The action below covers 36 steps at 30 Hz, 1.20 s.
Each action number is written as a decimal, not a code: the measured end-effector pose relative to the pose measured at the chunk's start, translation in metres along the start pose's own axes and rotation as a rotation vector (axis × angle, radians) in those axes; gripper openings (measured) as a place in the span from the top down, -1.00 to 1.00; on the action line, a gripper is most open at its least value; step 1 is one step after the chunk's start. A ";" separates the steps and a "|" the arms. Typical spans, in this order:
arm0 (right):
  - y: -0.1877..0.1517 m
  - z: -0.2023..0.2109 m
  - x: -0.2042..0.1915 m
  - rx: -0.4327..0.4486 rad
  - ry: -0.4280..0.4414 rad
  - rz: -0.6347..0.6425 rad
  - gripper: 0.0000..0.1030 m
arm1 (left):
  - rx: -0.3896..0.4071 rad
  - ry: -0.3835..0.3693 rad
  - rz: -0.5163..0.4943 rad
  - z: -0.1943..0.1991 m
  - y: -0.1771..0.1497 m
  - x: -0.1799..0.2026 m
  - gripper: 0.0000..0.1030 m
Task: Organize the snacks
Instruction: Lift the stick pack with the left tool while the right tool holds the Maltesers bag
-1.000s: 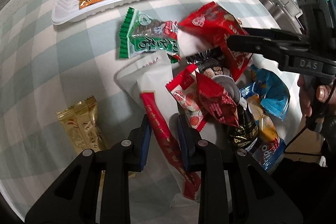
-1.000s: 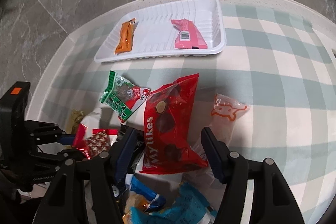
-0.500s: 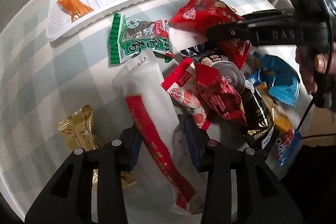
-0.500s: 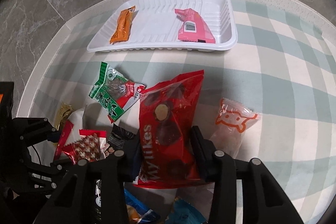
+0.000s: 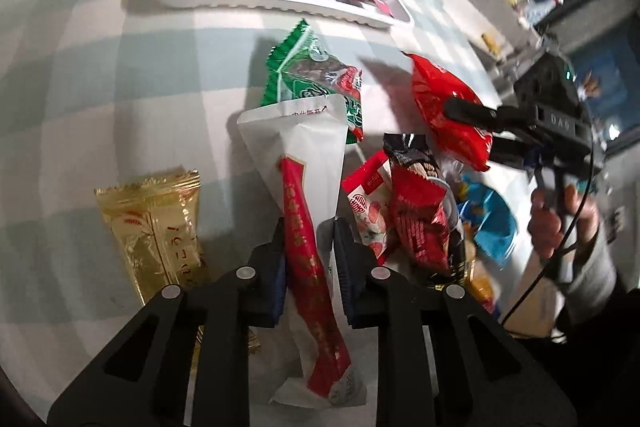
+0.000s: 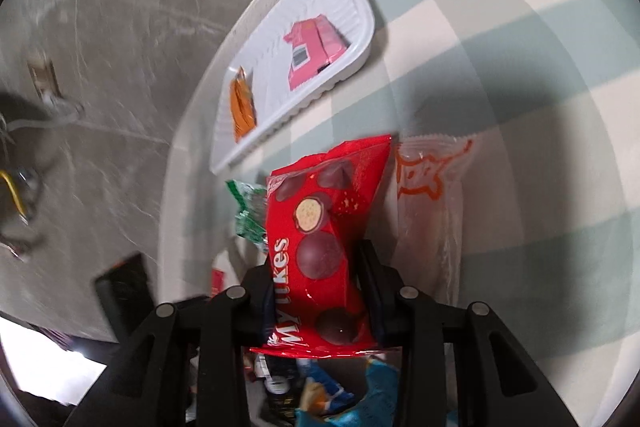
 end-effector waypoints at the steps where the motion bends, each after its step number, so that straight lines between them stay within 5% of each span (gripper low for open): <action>1: 0.000 0.002 0.000 0.005 0.018 -0.015 0.26 | 0.002 -0.007 0.010 0.001 0.000 -0.001 0.63; 14: 0.001 0.018 -0.007 0.034 0.102 -0.083 0.25 | 0.044 -0.102 0.083 0.011 0.010 -0.004 0.73; 36: -0.005 0.017 -0.013 0.035 0.040 -0.018 0.25 | -0.051 0.337 -0.424 -0.034 -0.006 0.051 0.59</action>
Point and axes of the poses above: each gripper's, at about its wrist camera, not at the fingertips, and z roughly against the way its jaws point, x to its right, y to its top, the point moved 7 cm from there along -z, roughly the way its jaws point, and after that the axes turned 4 degrees about x, right-handed, at the moved point
